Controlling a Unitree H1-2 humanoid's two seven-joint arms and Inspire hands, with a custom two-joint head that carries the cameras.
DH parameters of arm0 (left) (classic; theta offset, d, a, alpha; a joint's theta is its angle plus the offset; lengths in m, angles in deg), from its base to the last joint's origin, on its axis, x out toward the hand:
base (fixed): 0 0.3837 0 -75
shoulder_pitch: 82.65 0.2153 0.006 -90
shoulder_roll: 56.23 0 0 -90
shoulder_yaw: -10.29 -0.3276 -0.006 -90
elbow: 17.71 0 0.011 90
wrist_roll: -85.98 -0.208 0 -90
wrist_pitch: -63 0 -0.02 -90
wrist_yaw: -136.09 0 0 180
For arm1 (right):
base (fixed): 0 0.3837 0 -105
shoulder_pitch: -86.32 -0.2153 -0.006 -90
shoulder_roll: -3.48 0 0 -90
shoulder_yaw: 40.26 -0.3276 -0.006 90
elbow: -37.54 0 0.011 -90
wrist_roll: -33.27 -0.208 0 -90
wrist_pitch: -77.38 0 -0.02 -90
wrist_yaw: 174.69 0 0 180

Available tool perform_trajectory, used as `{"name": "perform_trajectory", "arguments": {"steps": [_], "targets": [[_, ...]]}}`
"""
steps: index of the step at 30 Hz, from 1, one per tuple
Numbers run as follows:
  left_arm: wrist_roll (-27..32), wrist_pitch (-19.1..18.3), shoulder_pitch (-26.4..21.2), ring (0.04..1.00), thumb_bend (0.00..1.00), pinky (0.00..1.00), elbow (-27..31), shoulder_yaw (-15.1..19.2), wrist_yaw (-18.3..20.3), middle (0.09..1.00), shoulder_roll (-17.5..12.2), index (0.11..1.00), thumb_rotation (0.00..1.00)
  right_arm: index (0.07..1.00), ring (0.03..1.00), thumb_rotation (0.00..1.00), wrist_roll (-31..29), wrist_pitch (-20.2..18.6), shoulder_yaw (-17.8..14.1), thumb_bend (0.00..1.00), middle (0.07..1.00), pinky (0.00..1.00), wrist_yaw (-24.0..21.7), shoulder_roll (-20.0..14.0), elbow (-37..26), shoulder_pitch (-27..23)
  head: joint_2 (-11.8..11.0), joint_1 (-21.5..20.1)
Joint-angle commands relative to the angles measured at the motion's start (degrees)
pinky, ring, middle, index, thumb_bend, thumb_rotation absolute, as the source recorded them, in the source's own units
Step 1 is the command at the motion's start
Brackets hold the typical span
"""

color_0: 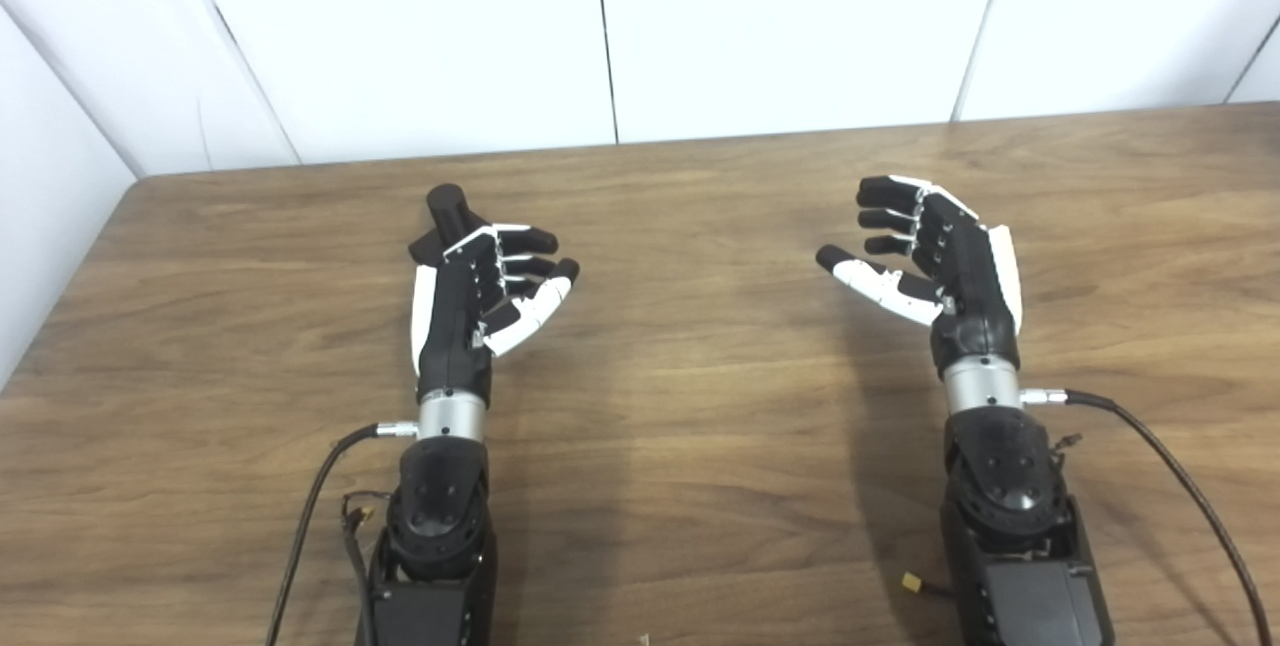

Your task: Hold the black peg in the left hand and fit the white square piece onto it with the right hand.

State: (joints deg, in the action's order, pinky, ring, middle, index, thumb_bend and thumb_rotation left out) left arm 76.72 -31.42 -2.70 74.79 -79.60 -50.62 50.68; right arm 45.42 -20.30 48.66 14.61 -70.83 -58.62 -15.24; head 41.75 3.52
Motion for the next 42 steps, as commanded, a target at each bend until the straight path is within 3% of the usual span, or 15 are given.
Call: {"name": "perform_trajectory", "arguments": {"steps": [1, 15, 22, 24, 30, 37, 42], "targets": [[-0.6, 0.8, -1.8, 0.567, 0.50, 0.48, 2.2, -0.2, -0.3, 0.616, 0.0, 0.495, 0.07, 0.658, 0.675, 0.08, 0.0, 1.3, 0.0, 0.64, 0.688, 0.59, 0.1, 0.0, -2.3, -2.0, 0.0, 0.0], [-0.8, 0.8, -1.8, 0.570, 0.50, 0.49, 2.0, -0.4, -0.3, 0.618, -0.2, 0.496, 0.07, 0.662, 0.676, 0.08, -0.5, 1.5, 0.0, 0.64, 0.686, 0.59, -0.1, -0.1, -2.1, -1.9, -0.1, 0.6], [-2.5, 2.5, -1.8, 0.561, 0.50, 0.47, 0.7, -1.5, -1.1, 0.619, 0.4, 0.495, 0.07, 0.659, 0.678, 0.08, -0.5, 2.2, -0.5, 0.64, 0.683, 0.60, -0.1, -1.2, -1.9, -1.3, -3.0, 6.6], [-2.3, 3.2, -1.7, 0.565, 0.50, 0.47, 0.1, -1.6, -1.5, 0.621, 0.9, 0.495, 0.07, 0.663, 0.681, 0.07, -0.9, 2.5, -0.7, 0.63, 0.686, 0.60, -0.2, -1.4, -1.9, -1.1, -4.9, 9.0], [-3.7, 5.3, -1.3, 0.573, 0.50, 0.49, -1.7, -2.6, -2.8, 0.609, 1.5, 0.495, 0.07, 0.664, 0.683, 0.03, -1.3, 3.9, -1.0, 0.61, 0.685, 0.61, -0.3, -2.5, -1.3, -0.6, -7.5, 12.0], [-3.8, 5.3, -1.5, 0.577, 0.50, 0.49, -1.7, -2.4, -2.9, 0.603, 1.5, 0.494, 0.07, 0.662, 0.676, 0.00, -0.9, 4.3, -0.8, 0.60, 0.681, 0.58, -0.2, -3.2, -1.0, -0.7, -7.3, 11.3], [-3.6, 5.4, -1.5, 0.585, 0.50, 0.50, -1.7, -2.4, -2.5, 0.613, 1.3, 0.495, 0.07, 0.666, 0.690, 0.02, -1.2, 4.0, -0.9, 0.61, 0.685, 0.64, -0.1, -3.1, -1.2, -0.6, -7.2, 11.4]]}}
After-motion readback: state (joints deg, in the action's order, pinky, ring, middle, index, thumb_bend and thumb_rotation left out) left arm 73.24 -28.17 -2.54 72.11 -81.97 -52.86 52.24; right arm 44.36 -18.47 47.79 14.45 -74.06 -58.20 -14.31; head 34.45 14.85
